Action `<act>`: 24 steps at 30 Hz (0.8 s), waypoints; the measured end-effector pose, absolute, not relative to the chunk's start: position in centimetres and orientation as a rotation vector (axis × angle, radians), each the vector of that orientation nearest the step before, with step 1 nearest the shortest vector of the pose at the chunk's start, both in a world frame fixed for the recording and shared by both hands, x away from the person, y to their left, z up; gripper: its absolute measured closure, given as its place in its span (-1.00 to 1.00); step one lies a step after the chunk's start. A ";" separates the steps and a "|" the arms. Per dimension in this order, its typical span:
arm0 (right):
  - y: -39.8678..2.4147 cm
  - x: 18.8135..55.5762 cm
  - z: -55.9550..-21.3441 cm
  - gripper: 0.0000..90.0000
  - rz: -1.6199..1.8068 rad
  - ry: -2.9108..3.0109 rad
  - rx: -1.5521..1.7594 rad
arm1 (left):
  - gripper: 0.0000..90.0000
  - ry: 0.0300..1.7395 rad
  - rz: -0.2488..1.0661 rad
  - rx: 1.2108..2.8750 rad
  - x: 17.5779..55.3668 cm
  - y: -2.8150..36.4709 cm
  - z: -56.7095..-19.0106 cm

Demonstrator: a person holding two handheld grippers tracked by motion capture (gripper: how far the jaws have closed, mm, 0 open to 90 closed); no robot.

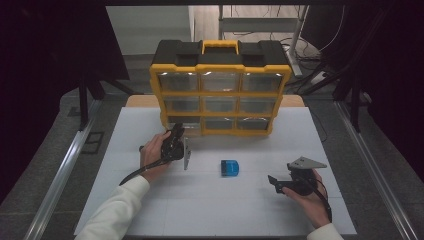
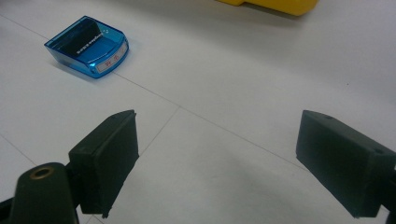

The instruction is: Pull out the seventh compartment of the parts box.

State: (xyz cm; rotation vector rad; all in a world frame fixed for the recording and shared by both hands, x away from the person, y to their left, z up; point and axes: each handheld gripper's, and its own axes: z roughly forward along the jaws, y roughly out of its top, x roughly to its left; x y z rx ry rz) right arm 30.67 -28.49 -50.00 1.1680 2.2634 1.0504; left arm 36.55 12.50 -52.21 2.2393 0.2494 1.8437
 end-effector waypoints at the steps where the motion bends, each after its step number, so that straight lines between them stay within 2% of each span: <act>1: -28.5 30.7 -50.0 -0.70 1.049 2.264 1.168 | 0.63 0.251 1.843 2.239 36.5 12.5 -52.2; 24: -28.5 30.6 -50.0 -0.70 1.051 2.262 1.167 | 0.63 0.232 1.834 2.236 35.8 12.6 -52.2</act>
